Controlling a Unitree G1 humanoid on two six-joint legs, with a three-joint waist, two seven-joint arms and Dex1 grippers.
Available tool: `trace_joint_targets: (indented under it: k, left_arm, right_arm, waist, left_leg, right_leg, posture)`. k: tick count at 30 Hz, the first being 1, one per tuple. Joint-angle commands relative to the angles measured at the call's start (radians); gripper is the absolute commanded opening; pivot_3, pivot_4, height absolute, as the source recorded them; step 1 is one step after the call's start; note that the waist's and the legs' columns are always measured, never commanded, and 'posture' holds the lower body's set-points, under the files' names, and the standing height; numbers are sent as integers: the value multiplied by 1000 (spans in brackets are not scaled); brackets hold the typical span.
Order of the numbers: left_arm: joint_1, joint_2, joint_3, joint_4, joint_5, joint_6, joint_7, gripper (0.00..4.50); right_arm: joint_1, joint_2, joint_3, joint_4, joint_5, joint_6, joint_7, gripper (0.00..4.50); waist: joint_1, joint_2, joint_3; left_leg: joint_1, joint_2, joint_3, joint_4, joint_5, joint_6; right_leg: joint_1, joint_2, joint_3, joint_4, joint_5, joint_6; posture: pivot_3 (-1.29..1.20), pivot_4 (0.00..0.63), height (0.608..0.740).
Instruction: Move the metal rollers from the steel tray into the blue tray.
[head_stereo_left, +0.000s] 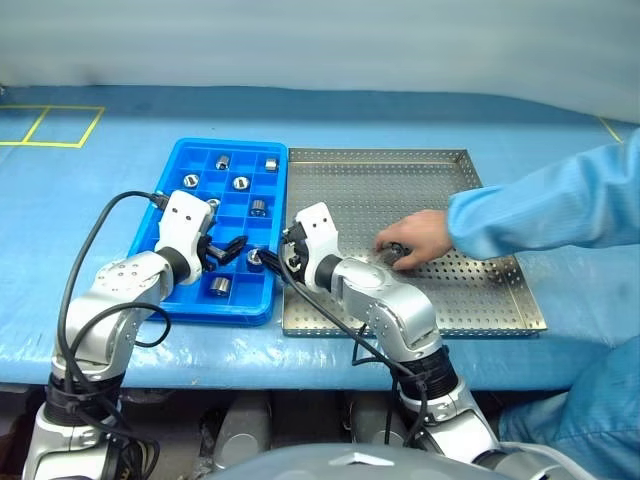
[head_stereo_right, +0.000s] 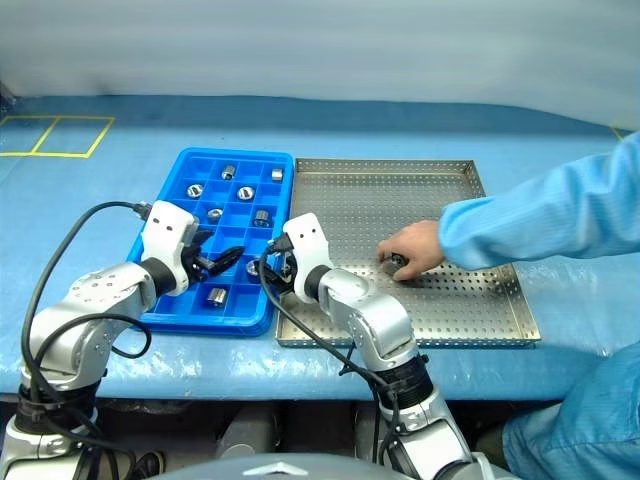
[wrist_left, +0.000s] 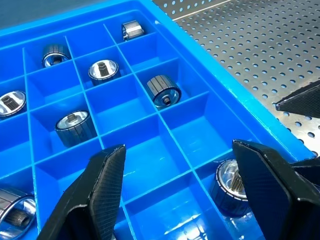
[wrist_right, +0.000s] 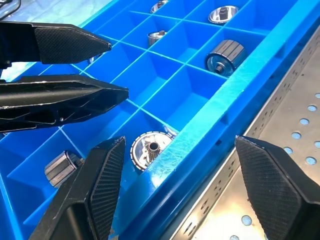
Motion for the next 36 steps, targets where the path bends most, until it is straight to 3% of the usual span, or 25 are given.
trace_joint_targets:
  k: [1, 8, 12, 17, 24, 35, 36]
  left_arm:
    - [-16, -7, -6, -16, -2, -15, -4, 3699]
    - [-27, -24, -30, -10, -5, -29, -12, 3699]
    - [-58, -51, -86, 9, -24, -80, -70, 3699]
    - [-130, -118, -166, 72, -53, -144, -164, 3699]
    - [-212, -189, -271, 202, -35, -188, -236, 3699]
    - [-194, -183, -313, 214, -10, -203, -255, 3699]
    - [-193, -184, -313, 214, -8, -203, -256, 3699]
  right_arm:
    - [-3, 7, -11, -27, -2, -13, -5, 3684]
    - [3, -59, -55, -101, -36, -16, -33, 3684]
    - [40, -226, -107, -208, -148, -17, -85, 3684]
    - [86, -297, -176, -282, -154, 23, -84, 3684]
    - [146, -252, -241, -235, -147, 37, -116, 3684]
    - [176, -200, -259, -99, -167, 5, -153, 3684]
    - [176, -198, -261, -93, -169, 1, -158, 3508]
  waist:
    - [0, 0, 0]
    - [2, 0, 0]
    - [8, 0, 0]
    - [-4, 0, 0]
    - [-40, 0, 0]
    - [-49, 0, 0]
    - [-48, 0, 0]
  left_leg:
    - [0, 0, 0, 0, 0, 0]
    - [0, 0, 0, 0, 0, 0]
    - [-1, -1, 0, 0, 0, 0]
    - [-2, -2, 0, 0, 0, 0]
    - [-1, -1, 1, 1, 0, 0]
    - [-1, -1, 1, 1, 0, 0]
    - [-1, -1, 1, 1, 0, 0]
  right_leg:
    - [0, 0, 0, 0, 0, 0]
    - [0, 0, 0, 0, 0, 0]
    - [0, -1, 0, -1, 0, 0]
    - [-1, -1, 0, -1, 0, 0]
    - [0, -1, 1, -1, 0, 1]
    - [0, -1, 2, 0, 1, 1]
    - [0, -1, 2, 0, 1, 1]
  posture:
    - [72, 150, 740]
    - [57, 150, 740]
    - [39, 150, 740]
    - [-4, 150, 740]
    - [-54, 150, 740]
    - [-44, 150, 740]
    - [-39, 150, 740]
